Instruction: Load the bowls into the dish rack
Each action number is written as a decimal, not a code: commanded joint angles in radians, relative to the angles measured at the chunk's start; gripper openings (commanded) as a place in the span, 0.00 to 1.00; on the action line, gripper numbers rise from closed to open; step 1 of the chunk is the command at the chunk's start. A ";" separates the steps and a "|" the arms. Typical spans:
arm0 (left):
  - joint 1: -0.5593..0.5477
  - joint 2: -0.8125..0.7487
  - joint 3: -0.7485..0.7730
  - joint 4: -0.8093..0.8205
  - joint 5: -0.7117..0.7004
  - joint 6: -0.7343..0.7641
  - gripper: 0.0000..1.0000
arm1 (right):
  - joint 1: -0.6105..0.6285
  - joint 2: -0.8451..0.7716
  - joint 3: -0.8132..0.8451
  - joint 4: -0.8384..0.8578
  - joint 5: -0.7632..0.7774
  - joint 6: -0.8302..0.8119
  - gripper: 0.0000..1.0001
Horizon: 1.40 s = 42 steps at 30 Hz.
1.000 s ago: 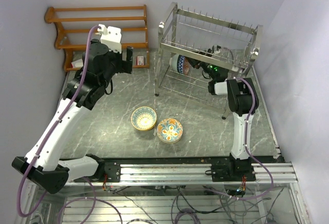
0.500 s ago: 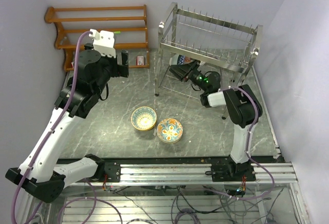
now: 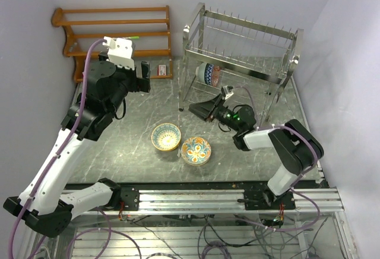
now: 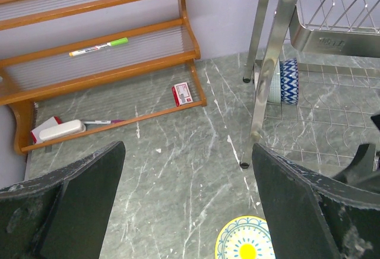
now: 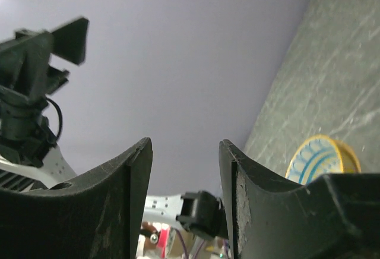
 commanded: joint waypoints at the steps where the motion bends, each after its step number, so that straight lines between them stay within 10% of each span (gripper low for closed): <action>1: -0.017 -0.015 0.004 0.026 0.011 0.002 0.99 | 0.078 -0.123 -0.061 -0.176 0.044 -0.102 0.48; 13: -0.017 0.012 0.063 -0.032 0.000 -0.084 0.99 | 0.238 -0.515 0.116 -1.399 0.305 -0.591 0.53; 27: -0.018 -0.045 0.023 -0.078 -0.031 -0.110 0.99 | 0.534 -0.312 0.354 -1.774 0.532 -0.763 0.54; 42: -0.017 -0.104 -0.028 -0.096 -0.081 -0.081 0.99 | 0.587 -0.097 0.489 -1.861 0.595 -0.872 0.52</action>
